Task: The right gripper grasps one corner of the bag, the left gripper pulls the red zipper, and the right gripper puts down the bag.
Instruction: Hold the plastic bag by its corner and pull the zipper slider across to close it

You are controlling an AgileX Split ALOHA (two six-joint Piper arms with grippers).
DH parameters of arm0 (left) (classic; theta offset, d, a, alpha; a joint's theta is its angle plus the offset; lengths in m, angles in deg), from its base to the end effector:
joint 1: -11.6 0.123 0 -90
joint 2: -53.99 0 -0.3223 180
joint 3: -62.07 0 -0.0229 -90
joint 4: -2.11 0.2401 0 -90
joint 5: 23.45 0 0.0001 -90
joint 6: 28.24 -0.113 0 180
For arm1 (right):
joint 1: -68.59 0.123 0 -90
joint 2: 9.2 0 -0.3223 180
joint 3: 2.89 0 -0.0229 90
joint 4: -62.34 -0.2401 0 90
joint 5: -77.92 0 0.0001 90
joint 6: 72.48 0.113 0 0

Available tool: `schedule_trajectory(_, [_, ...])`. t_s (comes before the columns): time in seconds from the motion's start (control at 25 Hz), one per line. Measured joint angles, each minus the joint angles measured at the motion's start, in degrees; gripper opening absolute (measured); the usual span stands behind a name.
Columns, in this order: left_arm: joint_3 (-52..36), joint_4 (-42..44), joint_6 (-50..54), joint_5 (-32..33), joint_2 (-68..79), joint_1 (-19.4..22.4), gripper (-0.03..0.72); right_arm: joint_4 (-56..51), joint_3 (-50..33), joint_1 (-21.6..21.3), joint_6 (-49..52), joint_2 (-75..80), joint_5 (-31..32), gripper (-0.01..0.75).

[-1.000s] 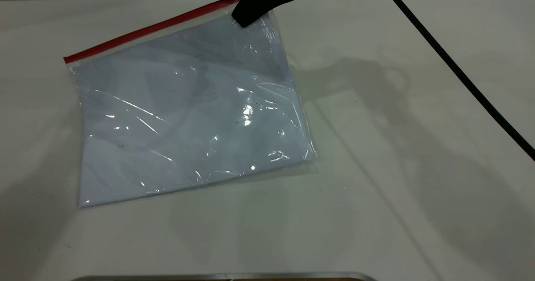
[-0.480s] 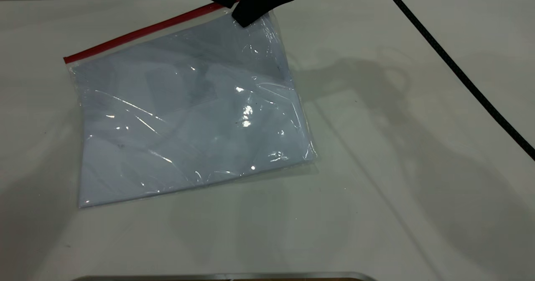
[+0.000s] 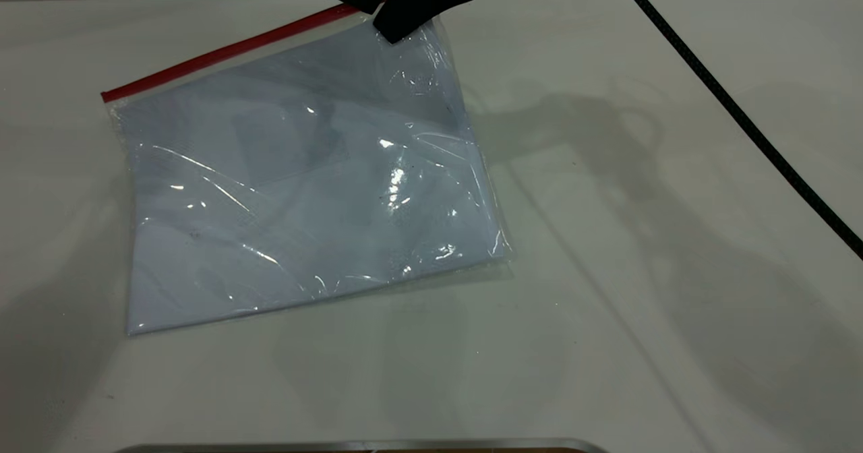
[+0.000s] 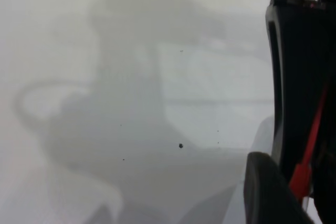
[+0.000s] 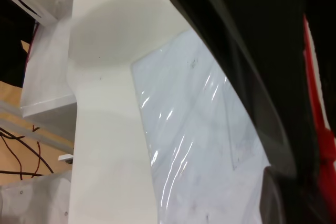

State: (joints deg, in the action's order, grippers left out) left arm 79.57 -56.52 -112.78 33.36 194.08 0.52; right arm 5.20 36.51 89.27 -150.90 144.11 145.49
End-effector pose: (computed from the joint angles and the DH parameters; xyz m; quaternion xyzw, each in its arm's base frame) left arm 0.4628 -0.1729 0.1450 0.4675 0.7826 -0.3268 0.2495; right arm 0.4677 0.2704 0.1221 -0.5462 0.7129 0.3905 0.2023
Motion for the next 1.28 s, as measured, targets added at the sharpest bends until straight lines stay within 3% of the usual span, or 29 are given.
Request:
schedule_trajectory(0.32, [0.1, -0.2, -1.6, 0.0, 0.0, -0.6, 0.273, 0.1, 0.0, 0.0, 0.0, 0.0, 0.1, 0.033])
schedule_trajectory(0.72, [0.1, -0.2, -3.0, 0.0, 0.0, -0.6, 0.059, 0.1, 0.0, 0.0, 0.0, 0.0, 0.2, 0.033])
schedule_trajectory(0.96, [0.1, -0.7, -3.8, 0.0, 0.0, -0.2, 0.053, -0.8, 0.0, -0.9, 0.0, 0.0, 0.5, 0.033])
schedule_trajectory(1.28, [0.2, -1.6, -3.8, -1.0, 0.0, 3.2, 0.053, -8.2, 0.0, -6.3, -1.8, 0.0, 1.2, 0.033])
